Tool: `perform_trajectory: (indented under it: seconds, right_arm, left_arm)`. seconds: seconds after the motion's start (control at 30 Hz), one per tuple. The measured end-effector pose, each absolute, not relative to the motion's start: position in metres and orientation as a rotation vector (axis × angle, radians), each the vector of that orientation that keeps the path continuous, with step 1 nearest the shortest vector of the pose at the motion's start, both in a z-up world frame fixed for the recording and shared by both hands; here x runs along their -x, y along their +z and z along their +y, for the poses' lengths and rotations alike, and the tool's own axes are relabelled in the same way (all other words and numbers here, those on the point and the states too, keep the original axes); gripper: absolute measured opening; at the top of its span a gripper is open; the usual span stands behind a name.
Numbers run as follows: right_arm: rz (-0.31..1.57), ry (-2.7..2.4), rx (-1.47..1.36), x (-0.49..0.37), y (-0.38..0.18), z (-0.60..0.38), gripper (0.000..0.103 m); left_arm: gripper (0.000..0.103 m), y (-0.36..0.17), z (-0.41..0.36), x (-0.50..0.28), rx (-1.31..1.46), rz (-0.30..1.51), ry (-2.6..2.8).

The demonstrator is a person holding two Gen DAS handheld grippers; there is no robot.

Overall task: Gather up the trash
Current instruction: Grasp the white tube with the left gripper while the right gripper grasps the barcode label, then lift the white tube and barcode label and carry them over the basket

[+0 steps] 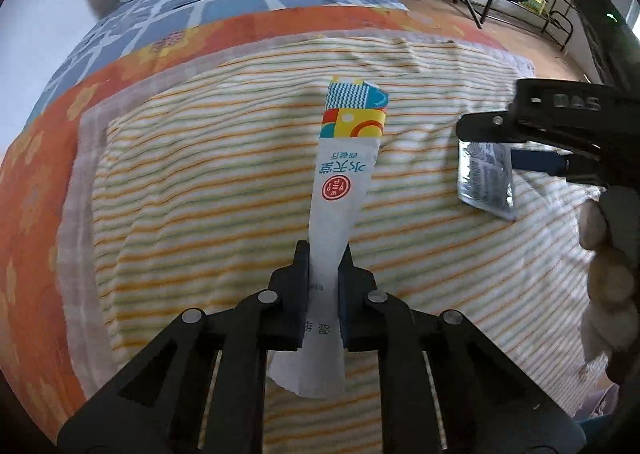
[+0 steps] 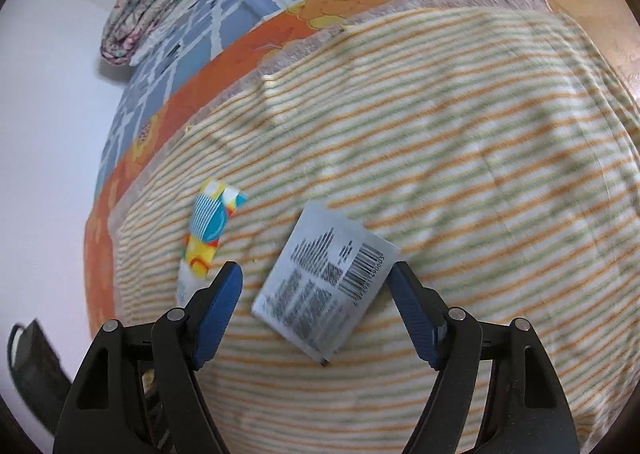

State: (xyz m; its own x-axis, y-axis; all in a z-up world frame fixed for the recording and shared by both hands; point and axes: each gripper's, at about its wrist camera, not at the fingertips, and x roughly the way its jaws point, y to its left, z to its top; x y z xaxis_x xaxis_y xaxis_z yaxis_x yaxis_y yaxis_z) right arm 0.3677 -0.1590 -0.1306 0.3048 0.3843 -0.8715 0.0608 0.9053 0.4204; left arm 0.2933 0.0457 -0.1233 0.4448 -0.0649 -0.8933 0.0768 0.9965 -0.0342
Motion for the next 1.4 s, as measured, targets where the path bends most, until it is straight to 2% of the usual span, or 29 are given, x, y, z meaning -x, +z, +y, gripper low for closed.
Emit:
perform_trajectory:
  seconds: [0.13, 0.23, 0.33, 0.5, 0.53, 0.57, 0.83, 1.4]
  right_arm:
    - [1.231, 0.206, -0.241, -0.373, -0.131, -0.134, 0.077]
    - [1.217, 0.198, 0.013, -0.369, -0.134, -0.105, 0.077]
    - [1.178, 0.218, 0.111, -0.359, -0.136, -0.098, 0.073]
    - [1.163, 0.274, 0.097, -0.348, -0.132, -0.117, 0.053]
    - [1.157, 0.284, 0.092, -0.345, -0.13, -0.122, 0.043]
    - [1.16, 0.296, 0.074, -0.344, -0.129, -0.125, 0.041]
    - [1.132, 0.335, -0.037, -0.323, -0.111, -0.147, 0.04]
    - [0.978, 0.436, 0.06, -0.203, -0.025, -0.164, 0.04]
  left_arm:
    - [0.01, -0.122, 0.057, -0.283, 0.005, 1.103, -0.075]
    - [0.01, -0.122, 0.06, -0.278, 0.022, 1.101, -0.074]
    - [0.01, -0.121, 0.062, -0.273, 0.039, 1.096, -0.075]
    - [0.01, -0.118, 0.057, -0.263, 0.038, 1.092, -0.08]
    - [0.01, -0.117, 0.055, -0.259, 0.034, 1.09, -0.079]
    - [0.01, -0.116, 0.054, -0.256, 0.029, 1.088, -0.079]
    - [0.01, -0.097, 0.045, -0.232, 0.019, 1.067, -0.08]
    - [0.01, -0.032, 0.006, -0.112, -0.028, 0.978, -0.118]
